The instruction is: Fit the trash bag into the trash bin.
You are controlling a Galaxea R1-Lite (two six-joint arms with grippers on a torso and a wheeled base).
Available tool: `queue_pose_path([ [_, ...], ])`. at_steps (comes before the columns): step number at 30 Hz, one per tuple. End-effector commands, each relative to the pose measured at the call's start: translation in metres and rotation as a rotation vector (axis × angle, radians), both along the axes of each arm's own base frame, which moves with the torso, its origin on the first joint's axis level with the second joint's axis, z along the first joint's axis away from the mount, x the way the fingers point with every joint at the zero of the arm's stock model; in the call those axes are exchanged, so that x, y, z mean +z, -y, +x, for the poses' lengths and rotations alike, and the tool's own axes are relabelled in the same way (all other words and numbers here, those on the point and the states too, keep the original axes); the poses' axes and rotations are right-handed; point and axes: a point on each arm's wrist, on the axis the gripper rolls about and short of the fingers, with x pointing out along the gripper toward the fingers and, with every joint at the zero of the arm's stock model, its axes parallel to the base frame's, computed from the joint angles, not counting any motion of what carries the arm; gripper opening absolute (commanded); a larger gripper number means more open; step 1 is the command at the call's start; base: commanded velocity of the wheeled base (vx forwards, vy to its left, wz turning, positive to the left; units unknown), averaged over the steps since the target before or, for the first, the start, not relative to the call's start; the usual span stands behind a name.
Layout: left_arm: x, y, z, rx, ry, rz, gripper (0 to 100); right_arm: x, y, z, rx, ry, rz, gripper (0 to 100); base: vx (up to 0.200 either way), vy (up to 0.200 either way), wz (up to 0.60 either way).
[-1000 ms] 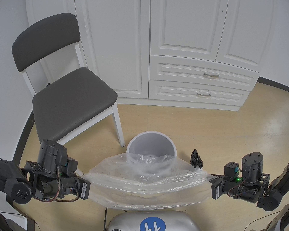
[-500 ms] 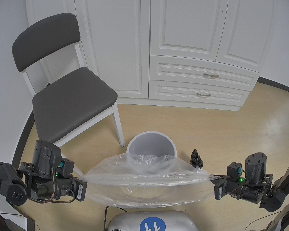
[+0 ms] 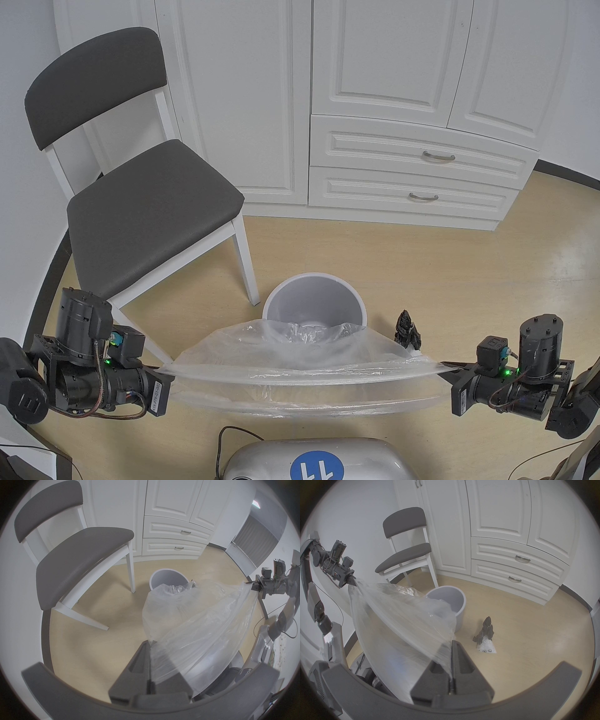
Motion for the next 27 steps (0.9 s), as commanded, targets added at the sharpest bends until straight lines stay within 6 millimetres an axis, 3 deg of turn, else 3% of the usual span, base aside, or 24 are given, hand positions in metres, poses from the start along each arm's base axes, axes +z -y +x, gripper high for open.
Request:
queue_pose_path([
  [1,0.001,-0.001,0.001,0.011,0.007,-0.001,0,0.003,0.002,0.000,-0.011,0.013,0.004,0,0.000,0.000,0.00],
  [9,0.004,0.001,0.003,0.003,0.031,-0.014,0,0.008,0.001,0.000,-0.006,0.041,0.017,0,0.000,0.000,0.00],
  [19,0.010,0.020,0.029,-0.036,0.113,-0.021,0,0.024,-0.009,0.019,0.030,0.136,-0.009,0,0.000,0.000,0.00],
  [21,0.016,0.031,0.045,-0.075,0.154,-0.003,0,0.032,-0.021,0.034,0.052,0.152,-0.021,0,0.000,0.000,0.00],
  [27,0.027,0.052,0.043,-0.153,0.194,-0.028,0,0.048,-0.038,0.037,0.107,0.188,-0.002,0,0.000,0.000,0.00],
])
